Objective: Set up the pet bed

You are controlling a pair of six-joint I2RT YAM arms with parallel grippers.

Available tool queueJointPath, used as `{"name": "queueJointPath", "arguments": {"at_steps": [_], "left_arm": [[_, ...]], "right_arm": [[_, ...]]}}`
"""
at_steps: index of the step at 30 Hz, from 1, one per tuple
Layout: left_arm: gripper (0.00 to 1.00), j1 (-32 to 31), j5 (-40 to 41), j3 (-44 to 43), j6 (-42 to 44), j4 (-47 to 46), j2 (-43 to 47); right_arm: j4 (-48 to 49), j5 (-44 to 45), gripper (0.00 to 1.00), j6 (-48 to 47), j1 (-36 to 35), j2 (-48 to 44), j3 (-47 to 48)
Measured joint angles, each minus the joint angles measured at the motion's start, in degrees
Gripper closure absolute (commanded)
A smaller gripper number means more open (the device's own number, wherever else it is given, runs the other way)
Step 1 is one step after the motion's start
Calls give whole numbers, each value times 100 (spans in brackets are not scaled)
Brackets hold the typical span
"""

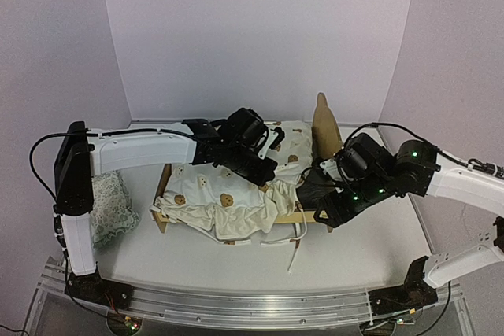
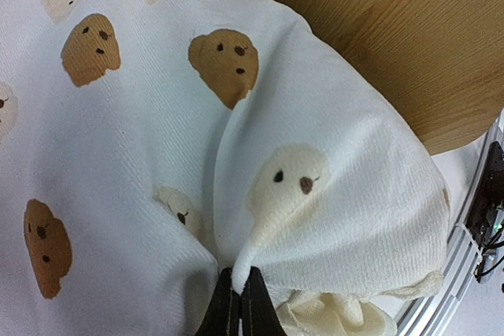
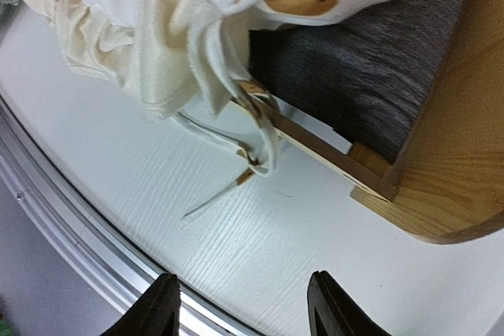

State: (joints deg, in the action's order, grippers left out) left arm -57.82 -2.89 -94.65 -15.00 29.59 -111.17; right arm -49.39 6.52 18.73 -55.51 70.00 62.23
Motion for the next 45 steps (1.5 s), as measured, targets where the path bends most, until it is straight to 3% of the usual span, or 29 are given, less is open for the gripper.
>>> {"name": "queueJointPath", "arguments": {"at_steps": [11,18,28,34,45], "left_arm": [[100,0,-4,-24,-2,17,-60],[100,0,-35,-24,-2,6,-68],[100,0,-108,-20,-7,-19,-79],[100,0,-147,0,-7,-58,-81],[100,0,-151,61,-7,-114,-97]], "right_arm": [[1504,-319,39,527,-2,310,-1421],[2529,253,30,1643,-131,228,-2308],[4336,1019,33,2670,-367,672,-3062],[5170,1157,41,2848,-367,1341,-3079],[5959,1479,72,3127,-452,1893,-3074]]}}
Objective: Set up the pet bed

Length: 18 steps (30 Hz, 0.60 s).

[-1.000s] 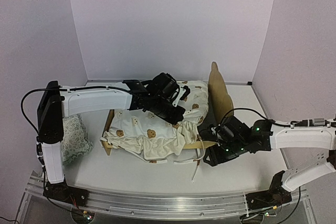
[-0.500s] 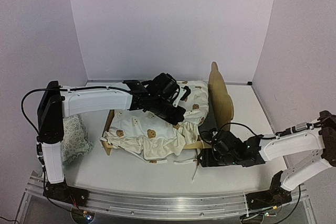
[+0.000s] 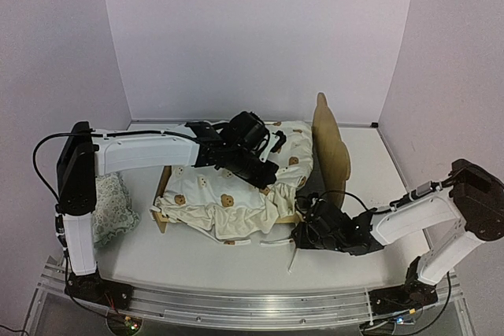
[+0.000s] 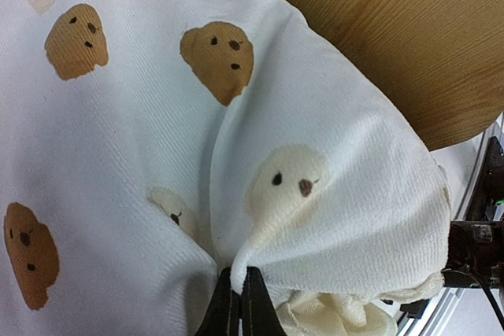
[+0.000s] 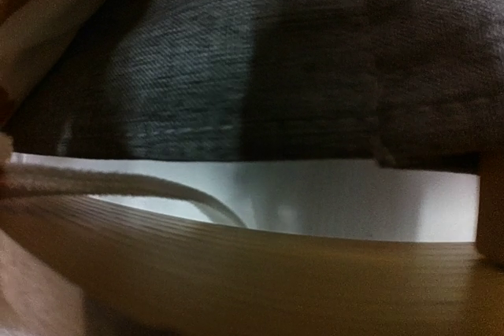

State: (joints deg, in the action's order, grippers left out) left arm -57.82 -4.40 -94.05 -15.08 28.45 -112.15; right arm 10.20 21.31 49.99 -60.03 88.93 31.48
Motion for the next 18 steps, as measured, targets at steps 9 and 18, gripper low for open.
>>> {"name": "queueJointPath", "arguments": {"at_steps": [9,18], "left_arm": [[99,0,-2,10,-1,-7,-8],[73,-38,6,119,-123,-49,-2]], "right_arm": [[313,164,99,89,-105,173,-1],[294,-24,100,96,-163,-40,-179]]}}
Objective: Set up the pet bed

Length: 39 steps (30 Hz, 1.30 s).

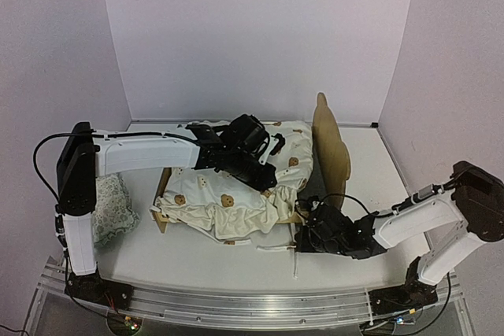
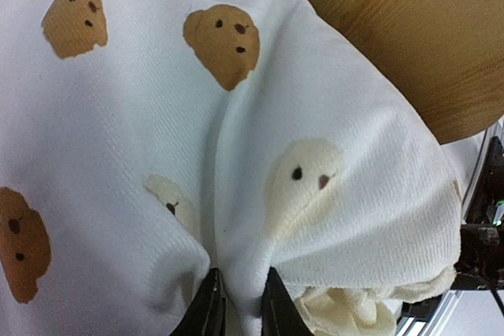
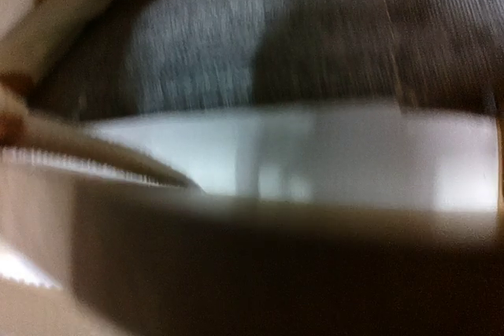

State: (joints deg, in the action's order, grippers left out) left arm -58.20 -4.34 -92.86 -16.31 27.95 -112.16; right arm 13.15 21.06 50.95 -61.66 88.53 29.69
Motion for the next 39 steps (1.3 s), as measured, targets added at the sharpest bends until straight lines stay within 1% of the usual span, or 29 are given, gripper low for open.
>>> {"name": "queueJointPath", "arguments": {"at_steps": [6,12,13,14,15,17,19,21,23,26,30,32,35,37,38,39], "left_arm": [[49,-168,252,0,-65,193,95],[33,-380,666,0,-165,539,370],[25,-437,777,-2,-192,645,462],[22,-469,841,-2,-192,697,523],[20,-507,927,-9,-218,769,587],[22,-605,1133,-21,-289,942,723],[28,-723,1339,-49,-374,1161,829],[37,-859,1528,-51,-518,1364,939],[43,-975,1639,7,-660,1500,1050],[46,-1142,1702,405,-914,1612,1346],[50,-1280,1684,1164,-1227,1654,1672],[51,-1289,1683,1532,-1350,1630,1716],[52,-1289,1698,1898,-1474,1582,1710],[55,-1284,1709,2027,-1534,1444,1707],[56,-1284,1709,2072,-1556,1349,1707],[57,-1284,1711,2127,-1568,1231,1707]], "right_arm": [[-821,-524,100,13,-49,-567,-13],[-1590,-1101,100,-37,-54,-958,203],[-1719,-1205,100,-61,-54,-1019,252],[-1839,-1299,100,-90,-54,-1080,294],[-1953,-1381,100,-119,-54,-1145,330],[-2158,-1540,100,-173,-54,-1287,392],[-2391,-1689,100,-237,-54,-1483,442],[-2625,-1810,100,-309,-58,-1729,480],[-2843,-1873,100,-364,-67,-1962,510],[-3165,-1975,100,-465,-71,-2343,541],[-3565,-2142,100,-634,-71,-2681,568],[-3731,-2155,97,-715,-71,-2732,568],[-3866,-2069,80,-776,-71,-2705,564],[-3877,-1969,65,-832,-71,-2614,564],[-3873,-1921,60,-825,-71,-2542,564],[-3864,-1869,57,-871,-71,-2462,560]]}}
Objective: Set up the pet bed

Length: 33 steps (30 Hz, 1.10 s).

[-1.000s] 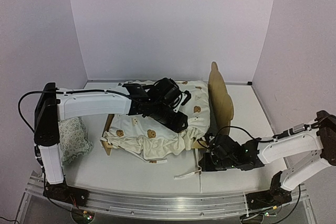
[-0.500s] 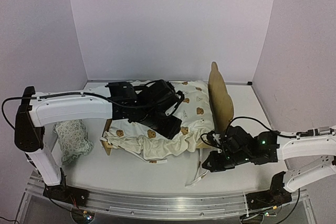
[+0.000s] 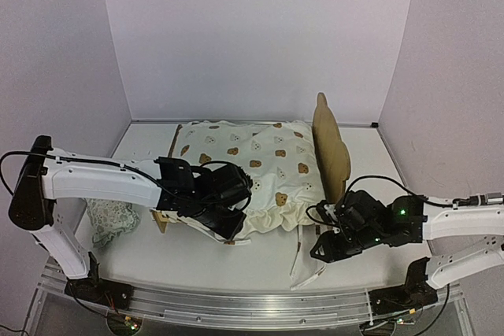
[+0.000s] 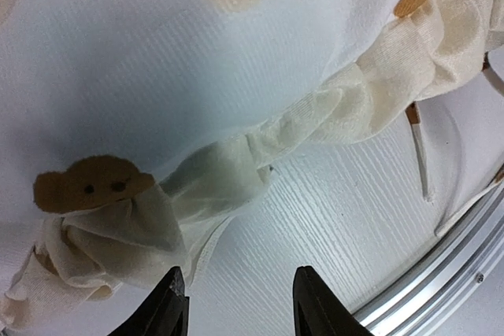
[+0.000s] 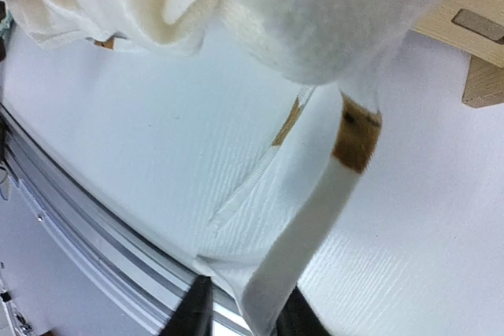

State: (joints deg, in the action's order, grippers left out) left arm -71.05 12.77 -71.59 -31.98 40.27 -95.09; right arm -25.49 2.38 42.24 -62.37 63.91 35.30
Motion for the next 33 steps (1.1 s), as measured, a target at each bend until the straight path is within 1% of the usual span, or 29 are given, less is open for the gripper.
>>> {"name": "queueJointPath", "arguments": {"at_steps": [2,5,11,18,22,27,30,33], "left_arm": [[59,0,38,81,-13,-192,-17],[60,0,162,92,-37,-390,-135],[61,18,589,99,-63,-583,-395],[63,297,726,289,92,-783,-452],[63,689,767,434,322,-932,-452],[63,1197,886,444,772,-1073,-467],[59,1491,890,337,1006,-1112,-546],[46,1603,889,159,1074,-1047,-602]], "right_arm": [[15,114,55,-3,0,132,-16],[17,274,46,-18,0,239,-42],[29,738,33,-48,0,121,-101],[-110,1293,31,-224,0,-569,-128],[-348,1496,30,-384,0,-790,-6],[-522,1614,29,-630,0,-801,359],[-546,1646,28,-777,0,-702,611],[-550,1648,28,-882,0,-599,740]]}}
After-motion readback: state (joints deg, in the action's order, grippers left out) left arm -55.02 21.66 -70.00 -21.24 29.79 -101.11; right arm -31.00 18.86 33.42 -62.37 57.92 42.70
